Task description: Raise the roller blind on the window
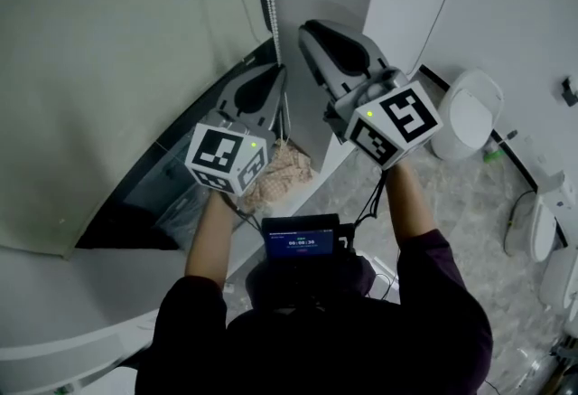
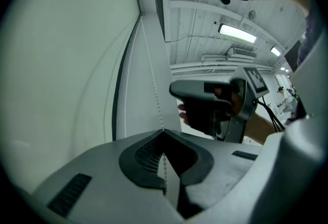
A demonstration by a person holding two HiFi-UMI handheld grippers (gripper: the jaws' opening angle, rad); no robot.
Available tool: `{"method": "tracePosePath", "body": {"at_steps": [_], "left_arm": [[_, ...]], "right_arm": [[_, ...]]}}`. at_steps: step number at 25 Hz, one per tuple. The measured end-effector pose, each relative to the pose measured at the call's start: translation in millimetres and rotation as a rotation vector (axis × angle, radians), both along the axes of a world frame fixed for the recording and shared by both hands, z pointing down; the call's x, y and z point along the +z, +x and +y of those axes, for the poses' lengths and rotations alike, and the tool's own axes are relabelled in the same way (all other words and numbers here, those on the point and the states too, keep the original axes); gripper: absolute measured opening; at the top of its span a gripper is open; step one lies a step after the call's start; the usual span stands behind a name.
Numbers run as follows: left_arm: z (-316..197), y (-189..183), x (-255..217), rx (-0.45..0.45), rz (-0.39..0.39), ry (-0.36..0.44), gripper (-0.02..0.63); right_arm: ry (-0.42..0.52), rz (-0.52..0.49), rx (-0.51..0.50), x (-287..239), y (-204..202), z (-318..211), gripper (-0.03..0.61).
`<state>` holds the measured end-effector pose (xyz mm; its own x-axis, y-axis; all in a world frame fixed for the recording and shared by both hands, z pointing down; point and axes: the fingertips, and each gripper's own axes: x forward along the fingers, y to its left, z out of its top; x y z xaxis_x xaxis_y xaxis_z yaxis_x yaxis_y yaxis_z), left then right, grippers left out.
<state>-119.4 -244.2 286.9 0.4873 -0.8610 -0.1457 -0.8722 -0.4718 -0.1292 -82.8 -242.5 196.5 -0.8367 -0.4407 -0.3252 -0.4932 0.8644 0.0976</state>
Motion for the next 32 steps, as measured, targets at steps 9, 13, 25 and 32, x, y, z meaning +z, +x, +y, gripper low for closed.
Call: {"method": "tracePosePath", "body": {"at_steps": [9,13,25,32], "left_arm": [[-1,-14,46,-0.040,0.027,-0.081,0.009],[-3,-17,44,-0.070,0.032,-0.051,0.009],[6,-32,35,-0.089,0.107,-0.029,0.011],[12,-30,44,-0.073,0.069,-0.028,0.009]], "right_arm": [[0.001,0.031,-0.009,27,-16,2,0.018],[-0.010,0.030,-0.006,45,-20,0,0.018],[-0.077,-0.010,-0.007,69,-21,-3,0.018],[-0.124,-0.008,-0.019,91,-17,-2,0.017]]}}
